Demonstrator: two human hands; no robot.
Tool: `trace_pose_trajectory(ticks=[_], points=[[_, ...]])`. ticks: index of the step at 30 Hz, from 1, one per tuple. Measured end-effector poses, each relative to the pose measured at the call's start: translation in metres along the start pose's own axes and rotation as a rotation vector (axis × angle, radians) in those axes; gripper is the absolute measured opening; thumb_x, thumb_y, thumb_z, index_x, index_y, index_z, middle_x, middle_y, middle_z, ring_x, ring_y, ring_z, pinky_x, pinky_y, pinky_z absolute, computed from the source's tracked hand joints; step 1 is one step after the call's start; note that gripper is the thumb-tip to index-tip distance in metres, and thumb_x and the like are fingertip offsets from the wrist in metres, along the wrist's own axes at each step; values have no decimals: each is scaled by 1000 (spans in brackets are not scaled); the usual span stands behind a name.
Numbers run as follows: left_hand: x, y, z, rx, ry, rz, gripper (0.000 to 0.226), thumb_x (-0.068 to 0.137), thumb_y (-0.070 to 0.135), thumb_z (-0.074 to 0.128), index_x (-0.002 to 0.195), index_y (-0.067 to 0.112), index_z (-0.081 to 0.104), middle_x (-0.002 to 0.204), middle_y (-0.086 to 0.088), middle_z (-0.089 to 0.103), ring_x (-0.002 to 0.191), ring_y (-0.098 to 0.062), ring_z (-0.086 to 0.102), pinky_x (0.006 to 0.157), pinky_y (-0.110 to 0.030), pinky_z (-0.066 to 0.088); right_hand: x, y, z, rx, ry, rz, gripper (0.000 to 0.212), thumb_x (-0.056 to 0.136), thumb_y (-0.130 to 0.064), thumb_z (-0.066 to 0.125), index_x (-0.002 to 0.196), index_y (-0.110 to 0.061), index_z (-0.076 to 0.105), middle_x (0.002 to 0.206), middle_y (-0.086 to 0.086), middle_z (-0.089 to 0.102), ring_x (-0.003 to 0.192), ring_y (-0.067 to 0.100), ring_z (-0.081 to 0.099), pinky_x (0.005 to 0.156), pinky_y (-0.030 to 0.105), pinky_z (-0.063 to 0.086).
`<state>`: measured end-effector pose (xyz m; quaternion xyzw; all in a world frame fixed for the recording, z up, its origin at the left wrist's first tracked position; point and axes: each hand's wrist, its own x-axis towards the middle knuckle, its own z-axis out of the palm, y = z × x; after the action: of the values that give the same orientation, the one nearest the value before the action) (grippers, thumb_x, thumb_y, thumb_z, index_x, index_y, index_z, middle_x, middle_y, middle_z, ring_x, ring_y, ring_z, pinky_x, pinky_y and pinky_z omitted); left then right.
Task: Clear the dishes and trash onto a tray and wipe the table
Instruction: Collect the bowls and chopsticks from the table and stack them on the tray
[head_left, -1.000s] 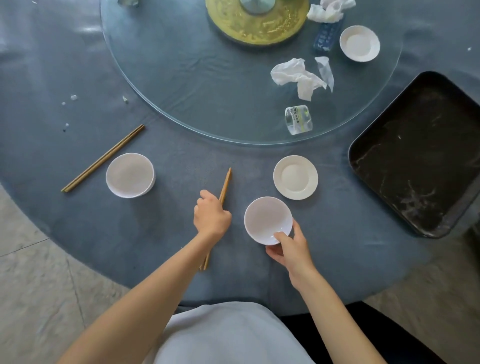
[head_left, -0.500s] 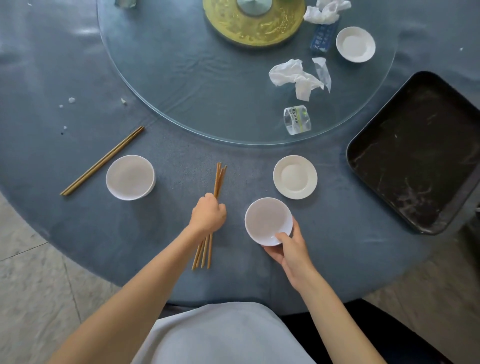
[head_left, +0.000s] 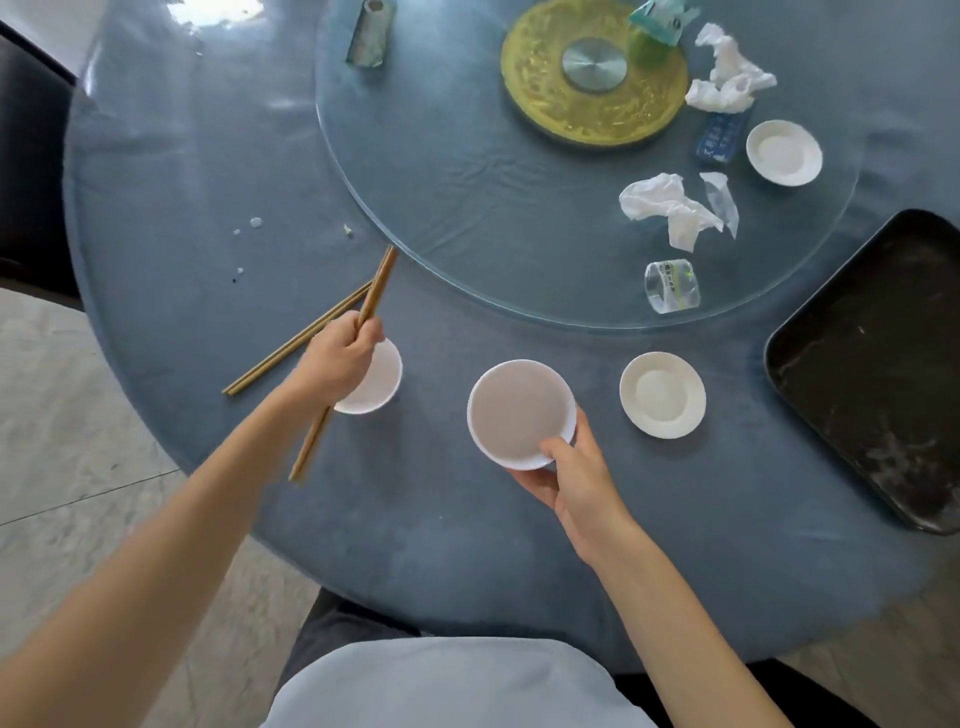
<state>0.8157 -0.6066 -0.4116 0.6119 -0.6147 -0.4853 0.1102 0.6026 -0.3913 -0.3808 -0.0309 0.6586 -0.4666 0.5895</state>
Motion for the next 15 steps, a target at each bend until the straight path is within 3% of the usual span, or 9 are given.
trace_pose_trajectory(ticks=[5,7,12,15], points=[[27,-37,-71,218,91,49,20,95,30,62,82,15,58,71,2,58,66,-13,52,58,-28,41,6,-6,81,-35,-52,-7,59,96,2,42,131,-42,62,126,-6,69,112,19,71,80,33,63],[37,-54,-87,267,83,49,13,89,25,68,85,15,61,76,2,63,72,-16,58,60,-24,42,9,-6,111,-32,-38,-1,59,96,2,42,129,-42,64,124,-7,71,111,20,72,80,33,64],[62,-92,-107,369,-46,72,34,80,27,78,107,14,62,104,-8,62,98,-26,60,88,-40,51,25,6,176,-35,14,24,59,96,1,43,131,-42,64,126,-4,70,111,23,72,79,34,64],[72,-97,-111,409,-96,74,42,77,34,80,109,17,59,105,-6,57,98,-26,57,87,-42,53,34,15,201,-36,74,33,59,98,2,43,137,-39,60,130,-2,67,114,22,69,77,35,65]])
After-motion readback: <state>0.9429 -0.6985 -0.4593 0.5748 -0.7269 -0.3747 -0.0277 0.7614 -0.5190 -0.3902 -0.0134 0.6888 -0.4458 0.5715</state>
